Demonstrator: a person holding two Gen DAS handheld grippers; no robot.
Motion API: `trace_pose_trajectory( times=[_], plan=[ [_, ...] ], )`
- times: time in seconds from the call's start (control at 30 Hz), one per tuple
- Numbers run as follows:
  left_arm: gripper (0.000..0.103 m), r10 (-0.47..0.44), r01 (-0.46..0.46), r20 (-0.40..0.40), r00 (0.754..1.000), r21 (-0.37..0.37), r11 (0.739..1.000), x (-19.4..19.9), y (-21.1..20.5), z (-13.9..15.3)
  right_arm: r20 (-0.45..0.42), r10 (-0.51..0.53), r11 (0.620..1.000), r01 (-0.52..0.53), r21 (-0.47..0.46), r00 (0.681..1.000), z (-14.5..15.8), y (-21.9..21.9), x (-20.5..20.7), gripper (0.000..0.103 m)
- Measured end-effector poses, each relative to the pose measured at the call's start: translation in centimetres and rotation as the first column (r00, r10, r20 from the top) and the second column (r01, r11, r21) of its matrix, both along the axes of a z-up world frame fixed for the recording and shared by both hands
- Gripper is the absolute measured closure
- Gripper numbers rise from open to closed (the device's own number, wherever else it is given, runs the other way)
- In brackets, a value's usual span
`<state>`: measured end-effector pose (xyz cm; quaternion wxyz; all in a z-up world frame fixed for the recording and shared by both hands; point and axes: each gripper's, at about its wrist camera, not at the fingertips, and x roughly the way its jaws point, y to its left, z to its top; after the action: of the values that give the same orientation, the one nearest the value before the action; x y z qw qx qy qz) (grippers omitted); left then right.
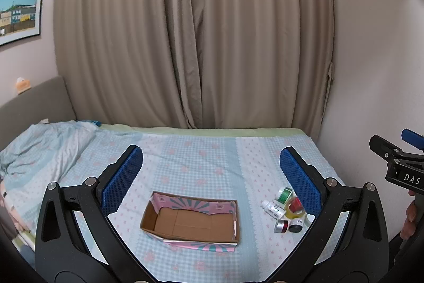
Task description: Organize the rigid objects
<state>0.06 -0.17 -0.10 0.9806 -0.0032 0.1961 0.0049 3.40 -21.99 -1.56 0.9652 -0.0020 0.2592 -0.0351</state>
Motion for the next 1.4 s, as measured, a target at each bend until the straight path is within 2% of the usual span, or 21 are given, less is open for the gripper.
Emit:
trace_pose_trajectory(
  times=[0.17,0.43,0.53,0.7,0.87,0.97,1.1,1.2,1.4],
  plan=[
    [0.000,0.000,0.000,-0.003,1.000,-0.001,1.000,0.0,0.0,0.0,-0.002,0.000,1.000,0.000,0.002,1.000,0.2,0.1,0.0,0.000],
    [0.000,-0.025,0.026,-0.055,0.998,0.004,1.000,0.7,0.0,0.1,-0.037,-0.005,1.000,0.006,0.016,0.999,0.4,0.2,0.2,0.000],
    [0.000,-0.058,0.059,-0.079,0.995,0.003,0.998,1.2,0.0,-0.3,-0.042,-0.017,1.000,0.017,0.014,0.999,0.2,0.2,0.3,0.000],
    [0.000,-0.179,0.180,-0.090,0.980,0.001,0.984,2.2,-1.6,-1.9,-0.055,-0.051,0.999,0.050,-0.010,0.997,-0.7,-0.1,-0.1,0.000],
    [0.000,-0.216,0.212,-0.163,0.963,-0.041,0.976,4.8,-4.9,-4.4,-0.112,-0.053,0.999,0.052,-0.009,0.992,-2.4,-2.3,0.7,0.000],
    [0.000,-0.220,0.207,-0.247,0.944,-0.078,0.975,7.3,-7.4,-7.0,-0.136,-0.054,0.999,0.054,-0.002,0.989,-4.1,-4.5,2.1,0.000],
    [0.000,-0.215,0.175,-0.363,0.907,-0.140,0.974,10.9,-10.3,-11.2,-0.180,-0.031,1.000,0.030,-0.006,0.983,-7.6,-7.2,4.3,0.000],
    [0.000,-0.209,0.132,-0.452,0.867,-0.196,0.972,13.9,-11.9,-15.1,-0.222,-0.005,1.000,0.002,-0.013,0.975,-10.7,-8.8,6.2,0.000],
    [0.000,-0.205,0.004,-0.620,0.758,-0.309,0.951,19.8,-13.5,-24.5,-0.335,0.040,0.999,-0.045,-0.009,0.941,-17.7,-10.4,10.1,0.000]
  ],
)
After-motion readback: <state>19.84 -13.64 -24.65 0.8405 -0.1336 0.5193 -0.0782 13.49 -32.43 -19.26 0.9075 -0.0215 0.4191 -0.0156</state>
